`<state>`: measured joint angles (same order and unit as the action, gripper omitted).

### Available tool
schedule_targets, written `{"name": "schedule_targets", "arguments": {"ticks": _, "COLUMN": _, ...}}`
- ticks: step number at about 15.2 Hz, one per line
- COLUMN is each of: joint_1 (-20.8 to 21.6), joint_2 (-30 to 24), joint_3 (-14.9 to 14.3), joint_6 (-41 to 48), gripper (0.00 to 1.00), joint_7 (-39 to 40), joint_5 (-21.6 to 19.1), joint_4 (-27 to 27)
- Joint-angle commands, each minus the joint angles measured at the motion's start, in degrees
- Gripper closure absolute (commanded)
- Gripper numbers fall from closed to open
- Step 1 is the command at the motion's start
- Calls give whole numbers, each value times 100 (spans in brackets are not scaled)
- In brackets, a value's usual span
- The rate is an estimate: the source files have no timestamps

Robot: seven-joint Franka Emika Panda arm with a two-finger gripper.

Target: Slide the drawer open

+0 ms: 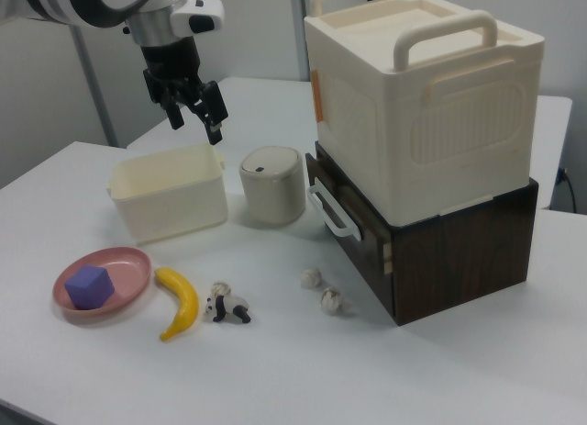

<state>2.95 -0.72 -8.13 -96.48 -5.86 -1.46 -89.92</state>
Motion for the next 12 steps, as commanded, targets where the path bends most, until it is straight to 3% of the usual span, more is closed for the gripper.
{"name": "schedule_targets", "arguments": {"ticks": 1, "joint_1": 30, "joint_2": -16, "joint_3": 4, "joint_6": 200, "gripper": 0, "joint_7": -82, "joint_5": -117, "joint_4": 53}}
{"name": "schedule_targets", "arguments": {"ticks": 12, "joint_1": 47, "joint_2": -16, "joint_3": 4, "joint_6": 279, "gripper": 0, "joint_7": -82, "joint_5": -117, "joint_4": 53}}
